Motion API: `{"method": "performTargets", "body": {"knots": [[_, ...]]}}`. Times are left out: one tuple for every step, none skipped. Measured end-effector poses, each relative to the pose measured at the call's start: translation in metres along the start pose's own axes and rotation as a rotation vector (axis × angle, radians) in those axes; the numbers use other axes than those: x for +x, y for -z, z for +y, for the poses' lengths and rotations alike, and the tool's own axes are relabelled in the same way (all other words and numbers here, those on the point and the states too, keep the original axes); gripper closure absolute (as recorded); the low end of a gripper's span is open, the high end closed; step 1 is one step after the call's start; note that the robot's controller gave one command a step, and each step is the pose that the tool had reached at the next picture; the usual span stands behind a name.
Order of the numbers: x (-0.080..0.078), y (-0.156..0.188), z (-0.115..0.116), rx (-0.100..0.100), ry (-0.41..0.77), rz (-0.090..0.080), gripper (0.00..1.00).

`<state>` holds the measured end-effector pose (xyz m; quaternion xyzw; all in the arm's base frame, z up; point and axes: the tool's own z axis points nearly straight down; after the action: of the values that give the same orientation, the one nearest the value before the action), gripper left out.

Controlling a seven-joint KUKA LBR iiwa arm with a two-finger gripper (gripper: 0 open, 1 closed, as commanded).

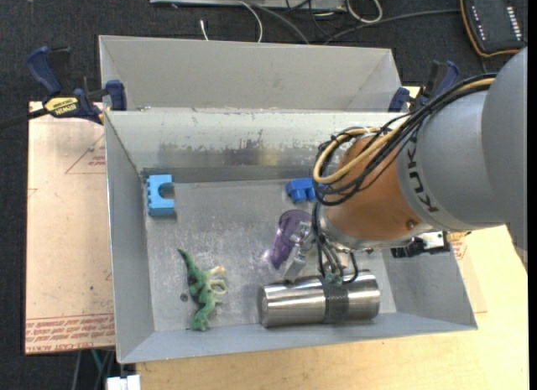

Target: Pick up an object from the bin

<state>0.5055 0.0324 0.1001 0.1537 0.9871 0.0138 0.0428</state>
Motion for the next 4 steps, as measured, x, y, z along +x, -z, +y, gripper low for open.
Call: {"method": "performTargets", "body": {"knots": [[0.002, -0.002, 0.000, 0.001, 0.000, 0.003, 1.00], [0.003, 0.014, 0.019, -0.003, 0.500, -0.015, 1.00], [0.006, -0.004, 0.000, -0.012, 0.173, -0.035, 1.00], [0.003, -0.016, 0.008, -0.014, 0.339, -0.053, 1.00]]}}
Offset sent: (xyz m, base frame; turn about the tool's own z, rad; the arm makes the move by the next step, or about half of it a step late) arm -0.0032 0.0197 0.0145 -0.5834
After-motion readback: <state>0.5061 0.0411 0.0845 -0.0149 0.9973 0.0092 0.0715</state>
